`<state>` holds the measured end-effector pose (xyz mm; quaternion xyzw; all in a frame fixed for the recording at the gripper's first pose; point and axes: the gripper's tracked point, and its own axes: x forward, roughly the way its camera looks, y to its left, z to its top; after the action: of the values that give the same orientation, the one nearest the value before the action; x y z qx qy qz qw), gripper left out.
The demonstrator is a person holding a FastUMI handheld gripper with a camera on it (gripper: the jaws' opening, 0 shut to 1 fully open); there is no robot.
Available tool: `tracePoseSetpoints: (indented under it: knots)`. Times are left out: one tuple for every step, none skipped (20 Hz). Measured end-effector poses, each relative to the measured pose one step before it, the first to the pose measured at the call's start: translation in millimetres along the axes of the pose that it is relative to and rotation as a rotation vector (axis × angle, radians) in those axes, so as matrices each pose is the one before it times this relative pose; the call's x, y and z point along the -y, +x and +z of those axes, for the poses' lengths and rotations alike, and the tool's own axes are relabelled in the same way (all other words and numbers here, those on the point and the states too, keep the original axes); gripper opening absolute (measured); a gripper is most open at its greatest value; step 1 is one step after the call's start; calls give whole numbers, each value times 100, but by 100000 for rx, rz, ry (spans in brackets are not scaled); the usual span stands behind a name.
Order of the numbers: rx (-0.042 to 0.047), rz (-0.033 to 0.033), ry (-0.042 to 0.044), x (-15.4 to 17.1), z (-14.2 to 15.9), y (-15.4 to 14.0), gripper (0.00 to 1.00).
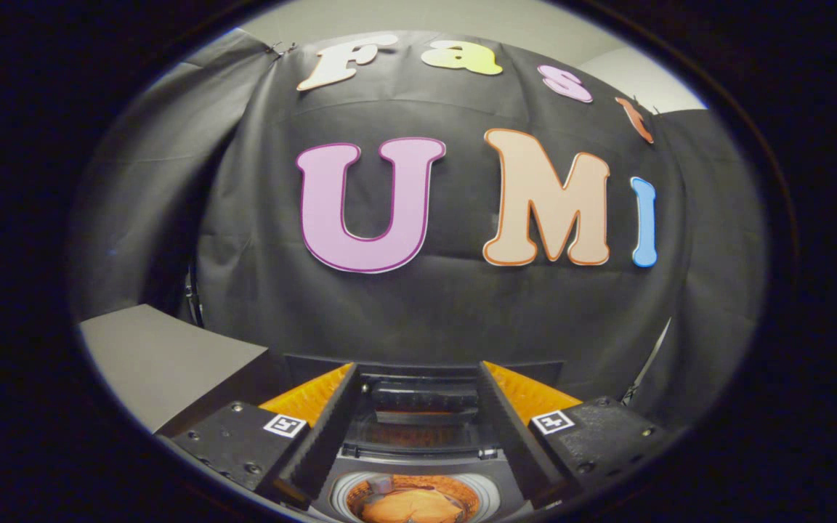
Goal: Put the clothes into the washing machine and then close the washing machine lid.
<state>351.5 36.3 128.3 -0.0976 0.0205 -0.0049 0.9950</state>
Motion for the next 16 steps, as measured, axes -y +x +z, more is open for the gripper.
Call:
tracePoseSetpoints:
  knots:
    - [2590,-3065,-855,527,469,873,97]
    - [1524,-796,1627,2,379,1135,97]
    - [527,271,4279,-423,-22,1106,97]
    - [58,1555,3804,-473,-82,1201,96]
    - [421,-66,2076,-316,-165,1164,96]
    - [-618,436,-1315,-242,-486,1222,96]
    - [-1126,-825,-2141,93,-606,1002,96]
    - [-1794,-101,-1528,-227,-595,1016,96]
    - [-1058,-808,-339,-143,-460,976,96]
    - [-1544,-616,1078,-86,-530,753,96]
    - [-960,-869,2021,57,-517,787,96]
    - [-942,-569,1944,9,-277,696,96]
    - [-2616,-1134,794,64,-659,542,97]
    - [-1509,-882,35,283,-427,459,96]
    - [-1678,255,356,-48,-481,375,96]
    - [-2601,-132,-588,-42,-847,510,96]
